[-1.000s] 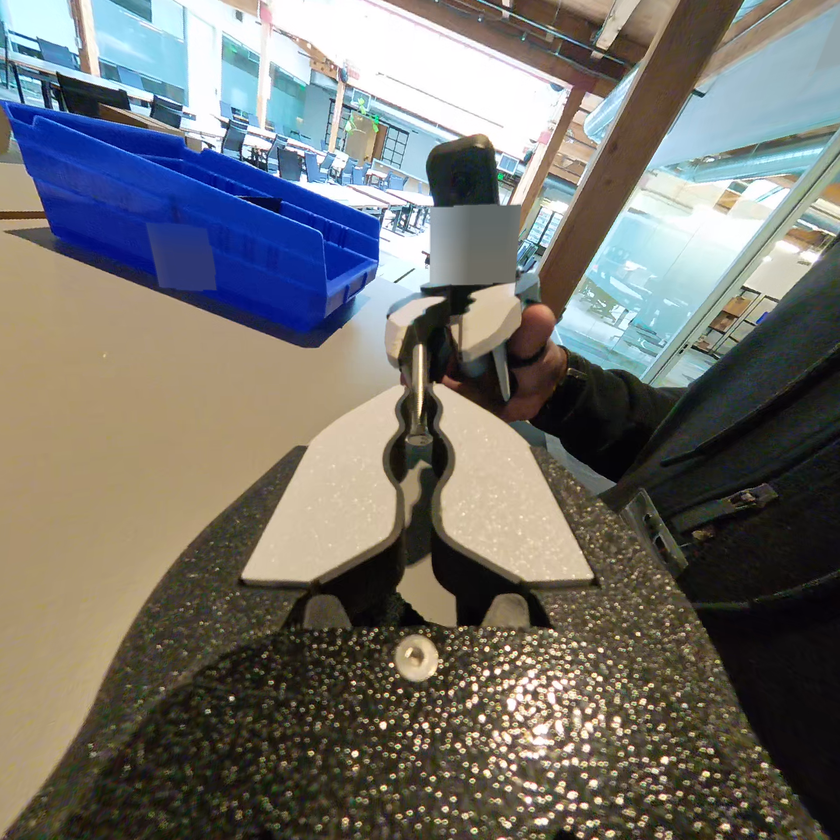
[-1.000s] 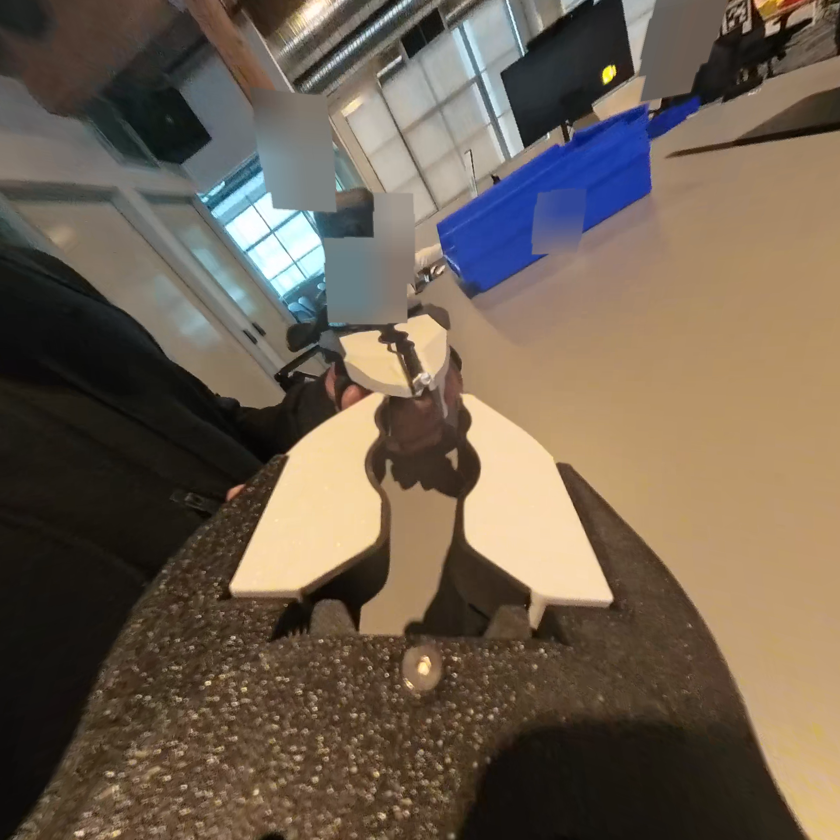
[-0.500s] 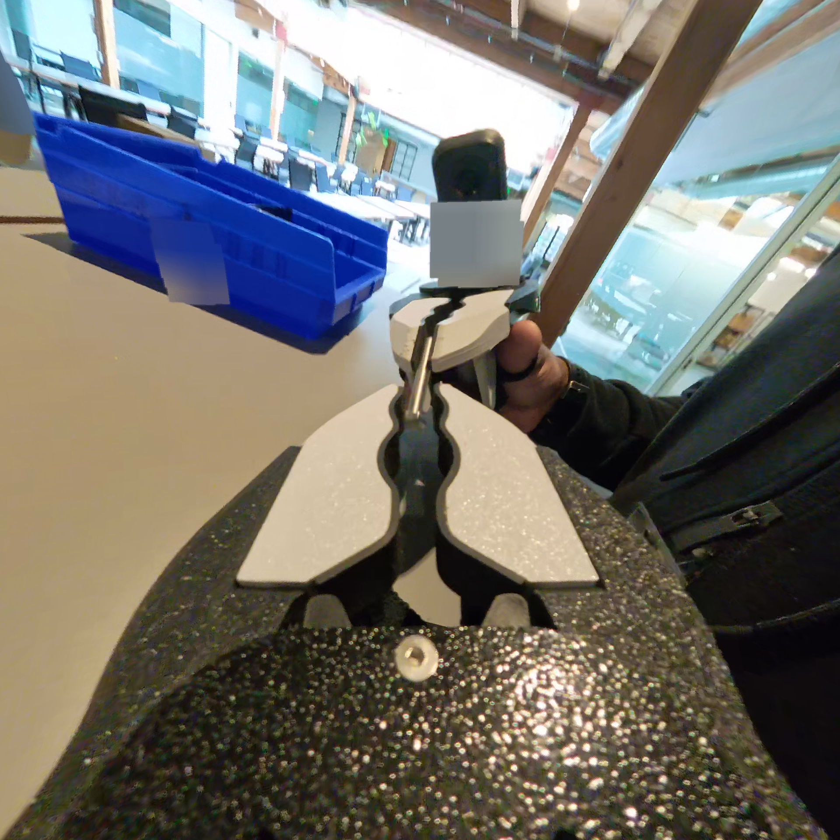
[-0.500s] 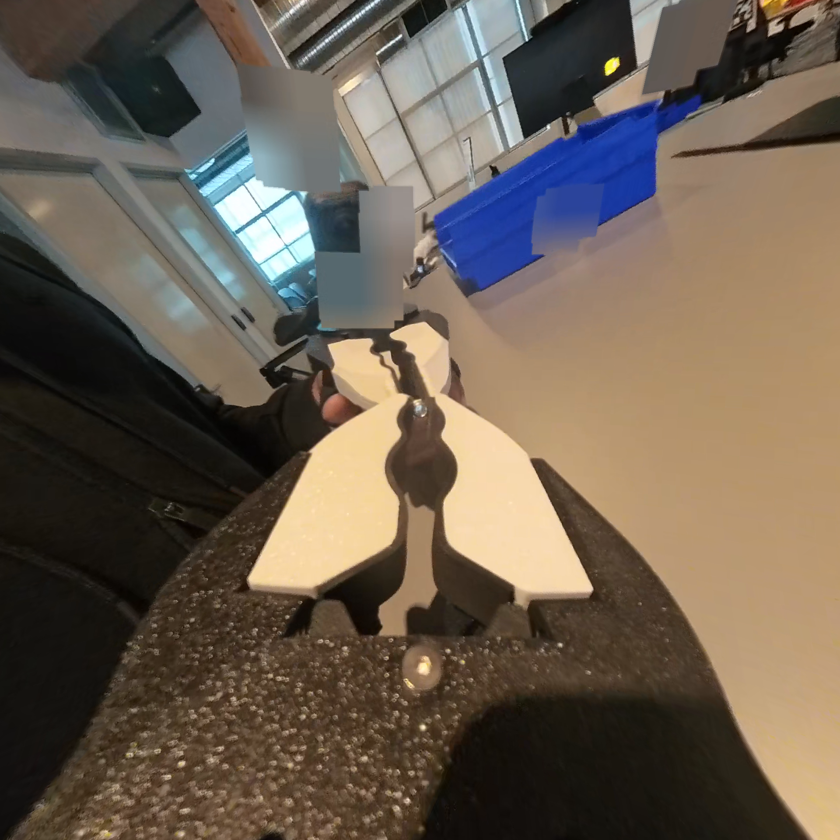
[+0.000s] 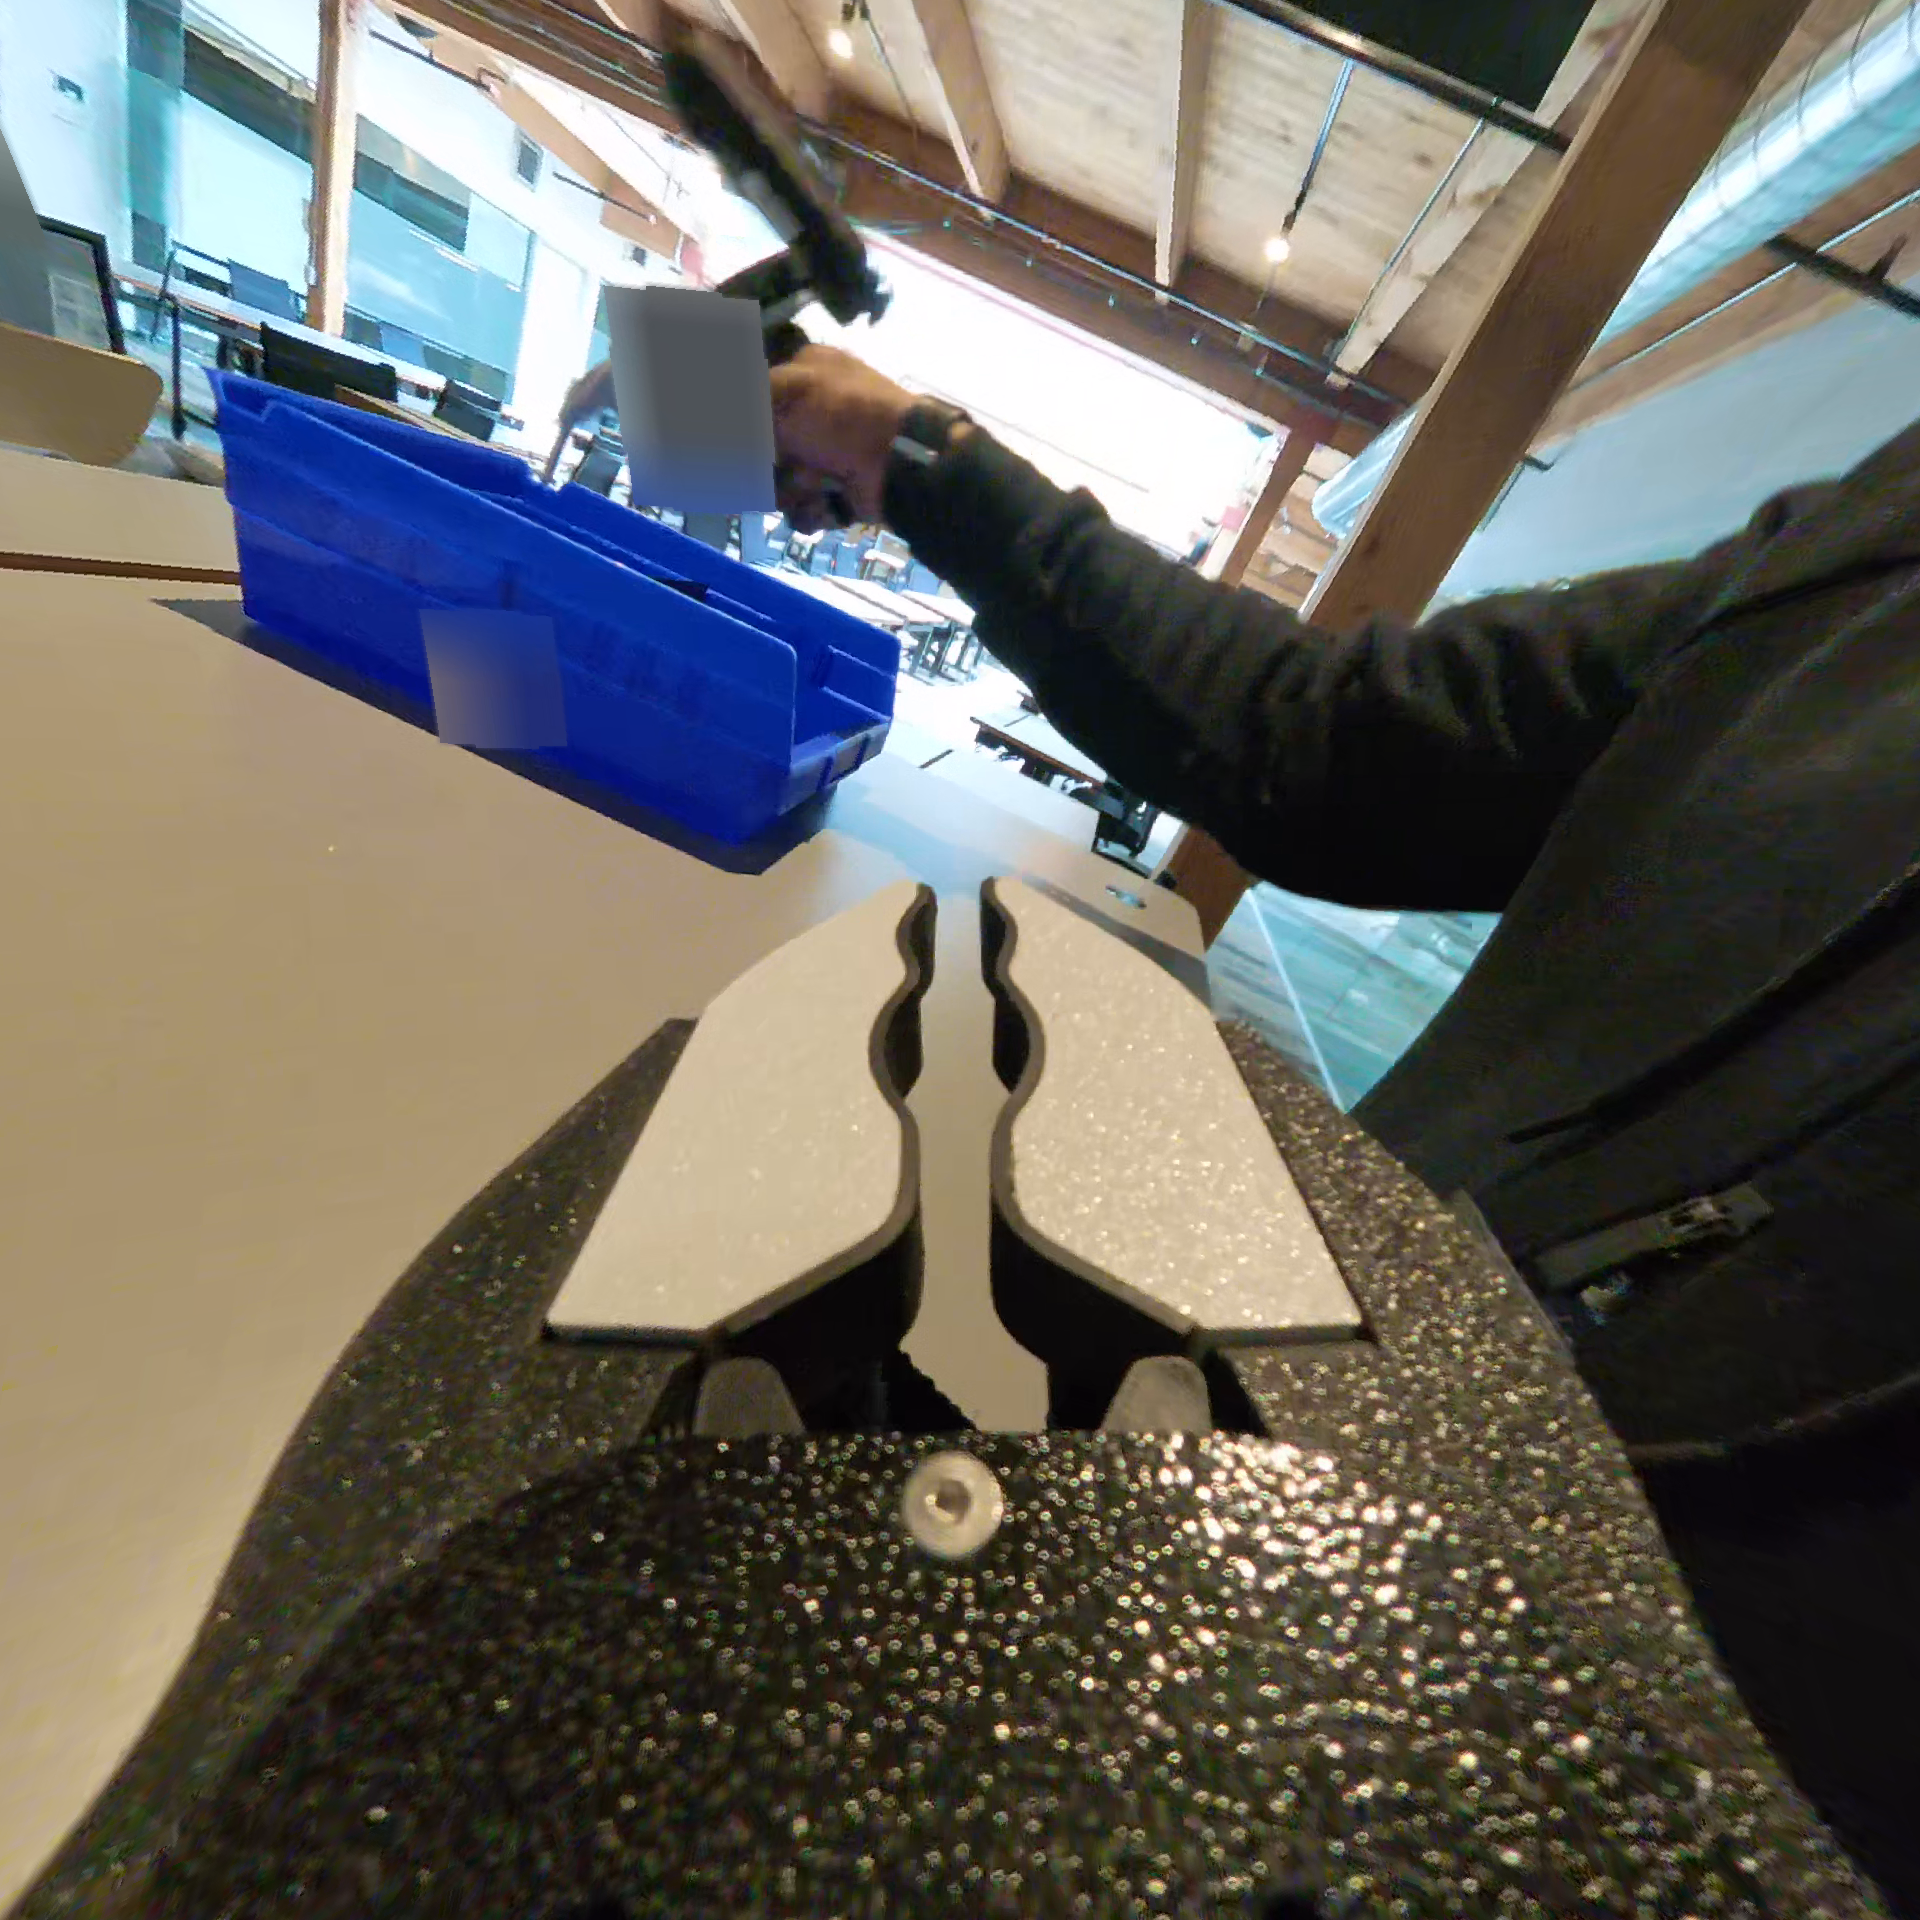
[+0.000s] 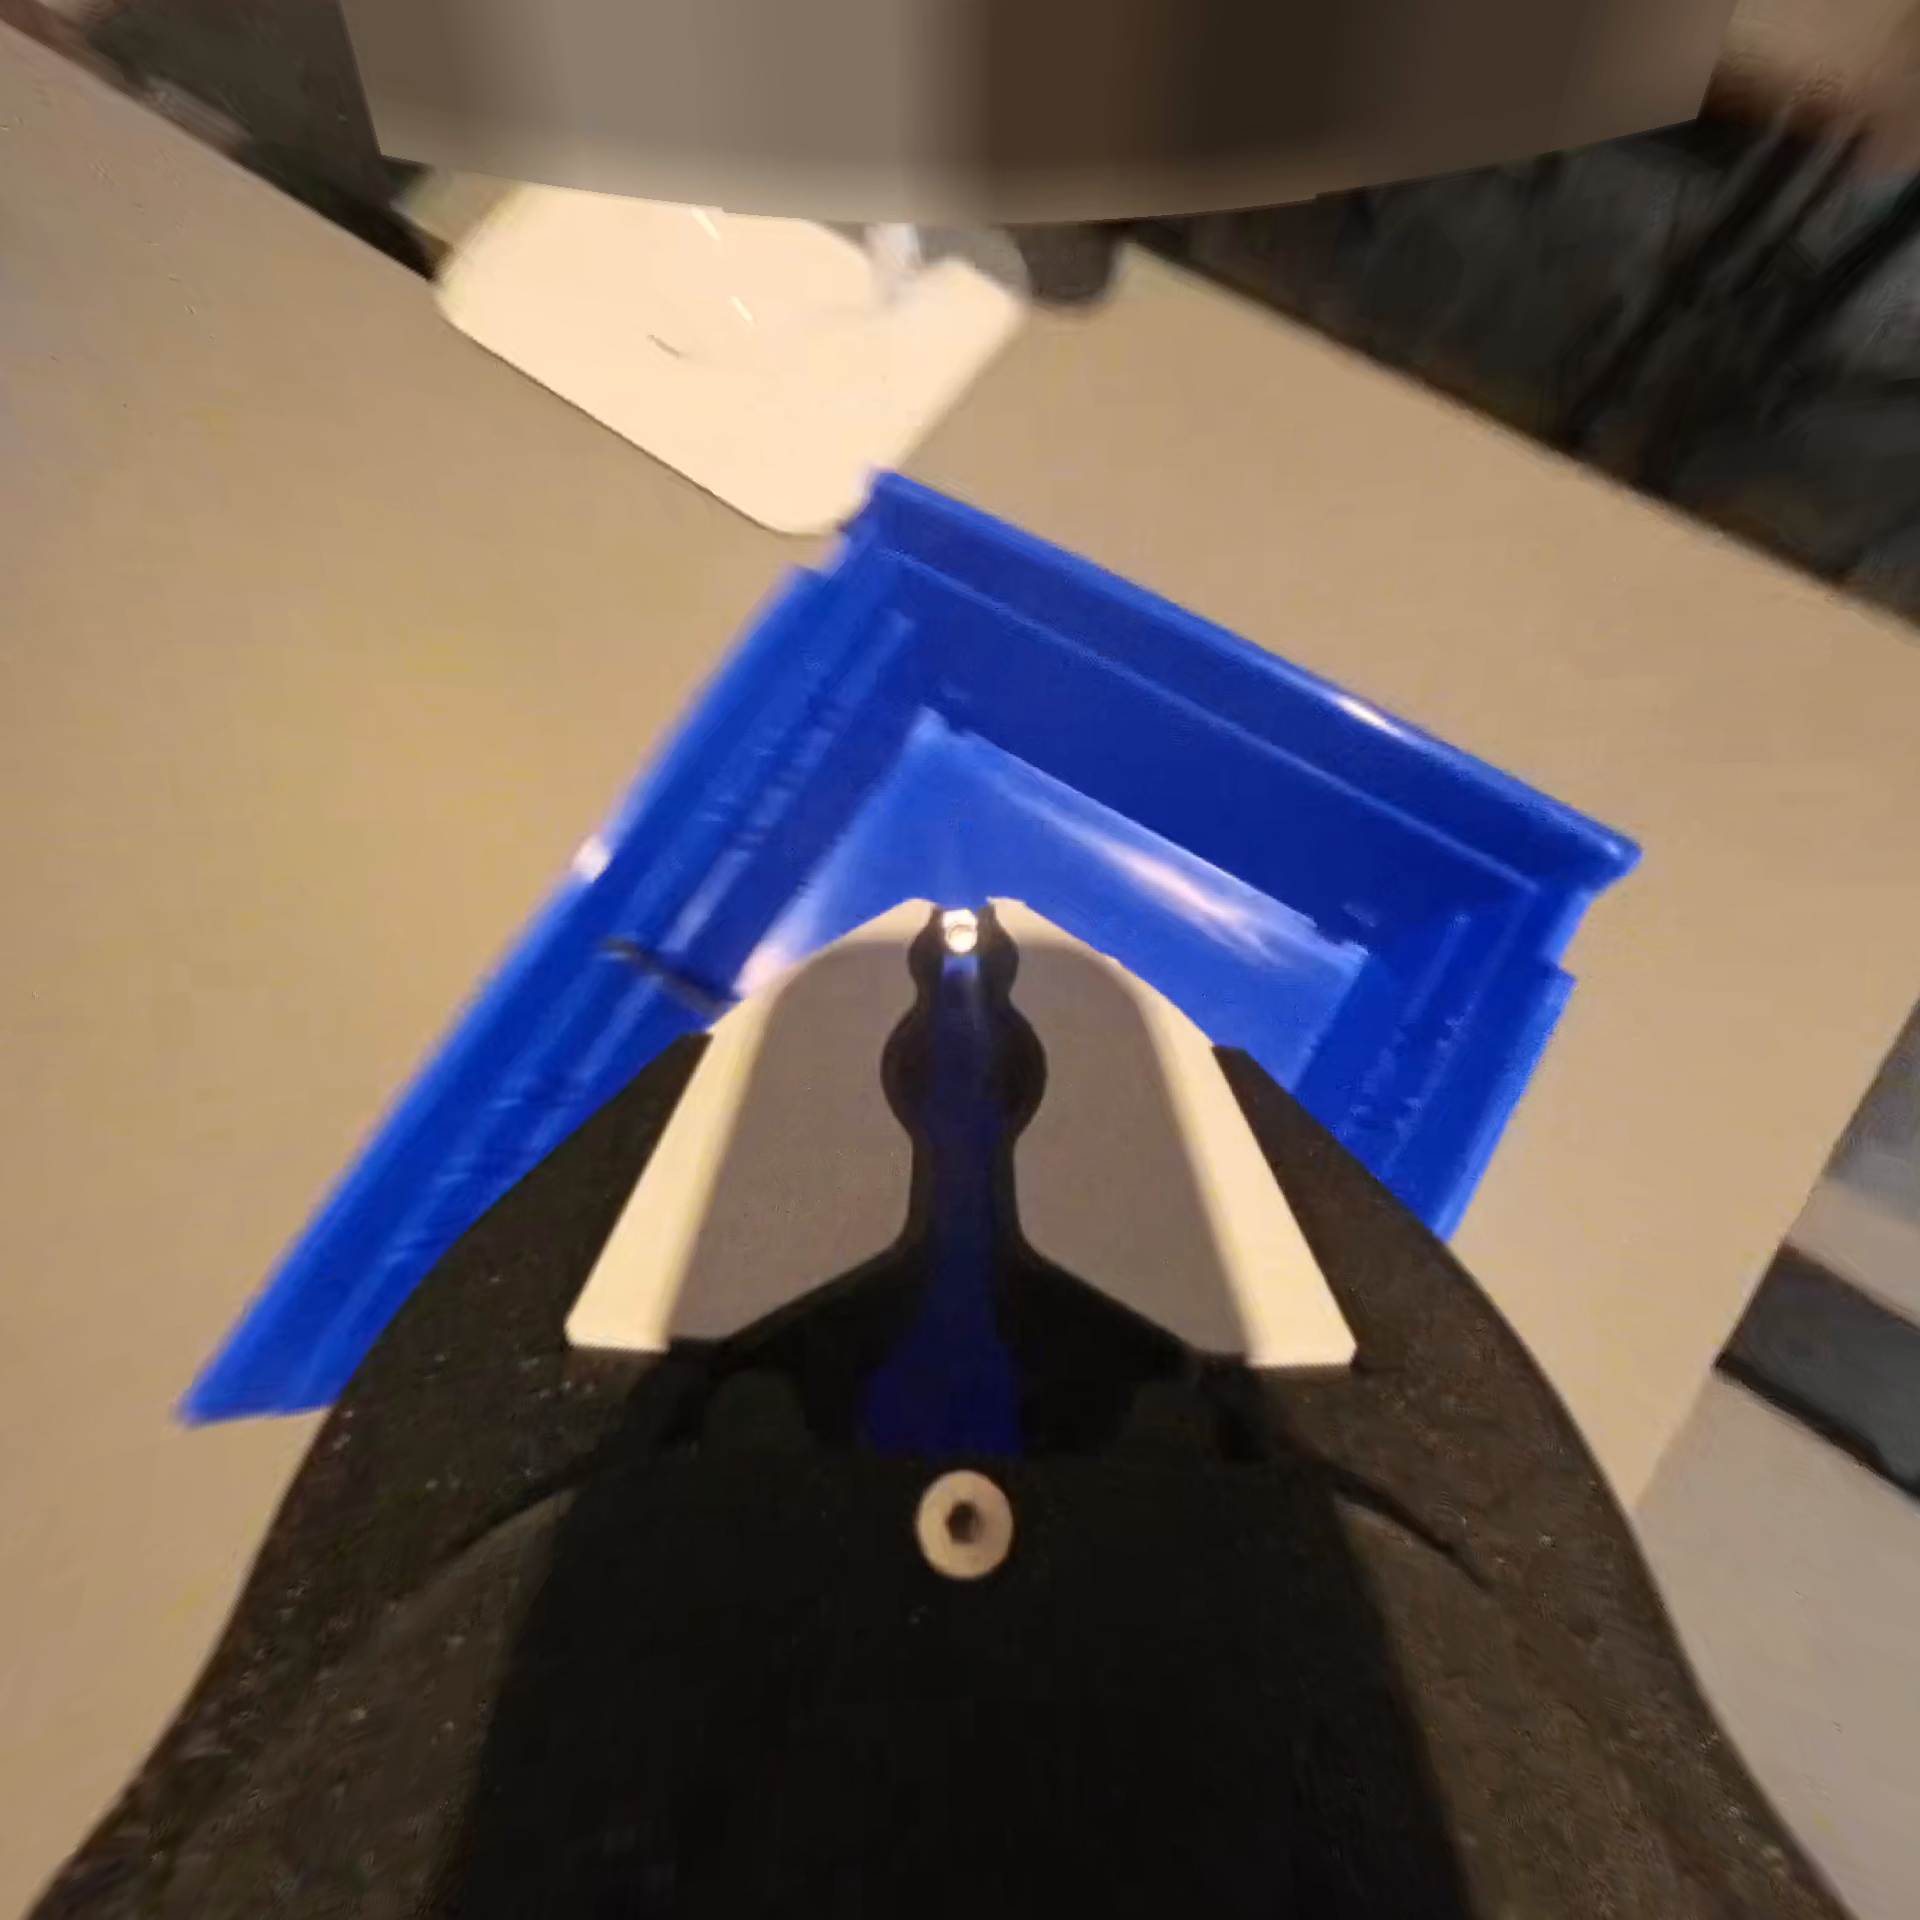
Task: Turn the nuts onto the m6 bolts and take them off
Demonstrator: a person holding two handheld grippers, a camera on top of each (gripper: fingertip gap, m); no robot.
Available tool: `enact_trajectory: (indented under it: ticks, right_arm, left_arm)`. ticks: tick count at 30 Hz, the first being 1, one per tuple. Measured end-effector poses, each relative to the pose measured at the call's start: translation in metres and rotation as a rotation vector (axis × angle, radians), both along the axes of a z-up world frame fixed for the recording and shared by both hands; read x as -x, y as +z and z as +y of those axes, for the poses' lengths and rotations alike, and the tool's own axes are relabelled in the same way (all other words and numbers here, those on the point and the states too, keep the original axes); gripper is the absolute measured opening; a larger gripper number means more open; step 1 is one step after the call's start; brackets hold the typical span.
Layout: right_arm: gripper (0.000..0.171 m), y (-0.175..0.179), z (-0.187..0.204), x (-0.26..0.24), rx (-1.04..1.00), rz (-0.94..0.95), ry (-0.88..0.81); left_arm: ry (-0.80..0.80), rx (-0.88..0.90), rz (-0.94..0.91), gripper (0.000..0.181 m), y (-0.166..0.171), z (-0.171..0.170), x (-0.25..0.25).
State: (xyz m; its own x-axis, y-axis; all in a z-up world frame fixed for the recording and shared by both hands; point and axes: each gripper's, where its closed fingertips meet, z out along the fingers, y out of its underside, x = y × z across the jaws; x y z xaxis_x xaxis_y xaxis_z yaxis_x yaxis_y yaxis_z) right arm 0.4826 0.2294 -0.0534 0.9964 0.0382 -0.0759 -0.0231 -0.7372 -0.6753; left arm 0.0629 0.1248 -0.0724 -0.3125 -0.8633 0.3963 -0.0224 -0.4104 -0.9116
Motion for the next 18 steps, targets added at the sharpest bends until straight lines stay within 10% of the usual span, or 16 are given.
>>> enact_trajectory:
  ticks: [9, 18]
  right_arm:
    - [0.015, -0.085, 0.012, -0.033, 0.233, -0.009, -0.085]
    - [0.034, -0.010, 0.000, 0.005, -0.086, -0.016, -0.091]
  left_arm:
    - [0.061, 0.035, -0.037, 0.007, 0.004, 0.002, 0.029]
    - [0.072, 0.031, -0.026, 0.007, 0.003, 0.009, 0.037]
